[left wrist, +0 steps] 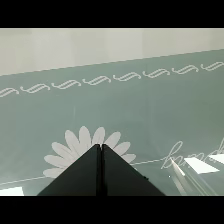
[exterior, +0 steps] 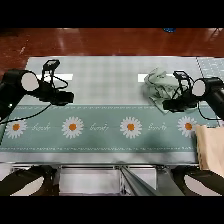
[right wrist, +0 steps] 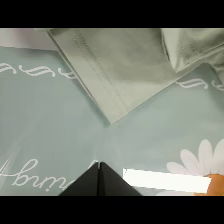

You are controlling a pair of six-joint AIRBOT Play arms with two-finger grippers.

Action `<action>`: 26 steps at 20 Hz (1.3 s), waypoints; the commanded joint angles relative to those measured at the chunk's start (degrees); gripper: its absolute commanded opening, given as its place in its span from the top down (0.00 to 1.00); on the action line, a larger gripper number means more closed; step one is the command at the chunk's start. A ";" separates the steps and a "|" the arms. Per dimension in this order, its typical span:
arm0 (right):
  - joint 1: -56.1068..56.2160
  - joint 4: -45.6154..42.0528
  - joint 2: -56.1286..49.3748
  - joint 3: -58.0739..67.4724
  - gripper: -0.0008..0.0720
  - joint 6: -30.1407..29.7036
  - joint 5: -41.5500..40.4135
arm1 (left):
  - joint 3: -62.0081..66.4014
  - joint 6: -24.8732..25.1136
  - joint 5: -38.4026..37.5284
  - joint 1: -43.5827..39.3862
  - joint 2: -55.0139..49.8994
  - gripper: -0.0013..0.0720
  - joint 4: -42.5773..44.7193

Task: Fold the shirts.

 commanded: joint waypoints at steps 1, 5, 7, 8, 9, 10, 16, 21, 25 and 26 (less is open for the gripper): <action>0.02 0.02 -0.04 0.00 0.96 -0.02 0.00 | -0.02 0.04 0.04 0.00 -0.02 0.95 0.02; 0.04 0.17 -0.04 0.00 0.96 0.02 -0.37 | -0.02 0.04 1.51 0.00 -0.02 0.95 0.02; 0.02 0.42 -0.04 0.00 0.96 0.00 -4.59 | -0.04 0.04 2.45 0.00 -0.15 0.95 0.15; 0.02 0.42 -0.04 0.00 0.96 -0.02 -7.15 | -0.07 0.04 4.61 0.00 -0.44 0.94 1.01; 0.02 -0.07 -0.07 0.00 0.96 -0.13 -10.25 | -0.07 0.04 6.84 0.00 -0.85 0.85 2.03; 0.02 -1.25 -0.04 0.00 0.93 -0.11 -13.79 | -0.04 0.09 9.46 0.00 -1.55 0.63 3.04; -3.34 -12.13 -1.79 2.12 0.42 7.08 -33.90 | -0.02 0.20 21.09 0.61 -4.92 0.29 7.15; -9.18 -4.28 -14.32 7.26 0.42 3.98 -30.45 | 0.00 -0.63 23.43 0.70 -5.42 0.29 7.08; -8.68 4.09 -22.71 7.26 0.45 -1.49 -24.68 | 0.04 -0.61 21.18 0.70 -5.40 0.29 6.58; -8.68 6.34 -23.41 7.28 0.62 -1.75 -23.41 | 0.50 -0.61 20.24 0.70 -5.33 0.29 6.47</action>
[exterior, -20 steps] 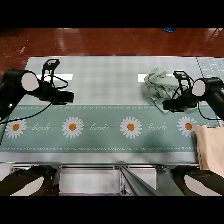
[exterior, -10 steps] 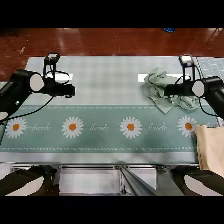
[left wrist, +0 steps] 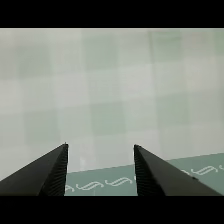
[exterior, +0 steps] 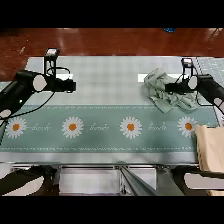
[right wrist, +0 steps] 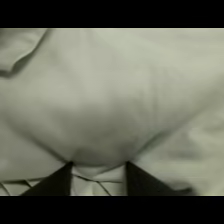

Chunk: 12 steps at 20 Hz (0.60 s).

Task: Fold the shirts.

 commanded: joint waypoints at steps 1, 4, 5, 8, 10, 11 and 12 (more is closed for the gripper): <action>-0.37 8.68 -4.48 0.61 0.87 -4.68 5.44 | 1.79 -0.09 -3.10 0.07 0.17 0.29 -0.35; -0.33 12.26 -2.25 7.96 0.96 -13.62 13.64 | 8.31 1.90 -6.25 0.37 3.45 0.29 -0.33; -0.31 12.94 -0.37 11.28 0.96 -14.49 15.26 | 10.23 2.03 -6.25 0.61 5.99 0.29 -0.26; -0.33 16.61 7.65 22.12 0.96 -16.85 15.61 | 9.90 -0.63 -7.52 1.62 15.65 0.29 -0.37; -0.33 17.99 12.02 29.20 0.96 -17.84 14.78 | 4.24 -1.07 -9.33 1.33 22.45 0.29 -0.83; -0.33 18.73 13.70 32.50 0.96 -17.88 15.10 | -0.09 -1.18 -9.27 1.18 25.99 0.29 -2.14; -0.22 20.15 15.43 35.71 0.96 -18.16 15.30 | -4.17 -1.18 -9.22 1.16 28.87 0.29 -4.24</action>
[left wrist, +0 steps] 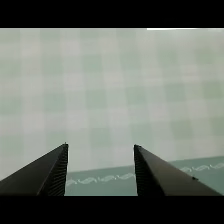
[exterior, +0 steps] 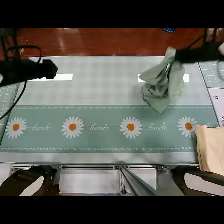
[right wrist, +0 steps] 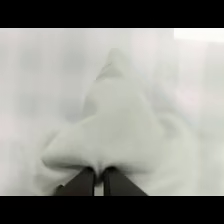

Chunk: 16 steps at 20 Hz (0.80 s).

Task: Fold the shirts.

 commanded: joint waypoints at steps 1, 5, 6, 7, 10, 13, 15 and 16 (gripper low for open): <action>0.42 4.94 6.69 11.56 0.96 -3.06 0.39 | -11.45 -0.76 -0.98 -0.02 11.23 0.29 -5.27; 4.87 5.35 10.45 23.37 0.96 -3.52 0.00 | -21.55 -0.79 -0.79 -0.09 16.13 0.29 -10.25; 6.56 5.38 10.62 26.08 0.96 -3.82 -0.17 | -22.12 -1.07 -0.79 -0.09 15.96 0.29 -10.25; 8.63 5.38 10.56 28.92 0.96 -4.22 -0.31 | -22.18 -1.64 -0.28 -0.07 15.65 0.29 -10.21; 15.78 5.35 10.80 30.75 0.96 -5.01 -4.20 | -22.16 -3.67 4.28 0.02 15.50 0.29 -10.45; 25.35 5.09 8.13 30.73 0.96 -6.16 -2.14 | -22.16 -6.67 8.76 0.02 15.19 0.29 -10.67; 30.88 5.05 5.88 30.73 0.96 -6.71 -2.23 | -22.16 -6.75 9.81 0.02 14.91 0.29 -10.69; 32.76 5.05 4.98 30.73 0.96 -6.67 -1.31 | -22.16 -6.78 9.73 0.02 14.80 0.29 -10.69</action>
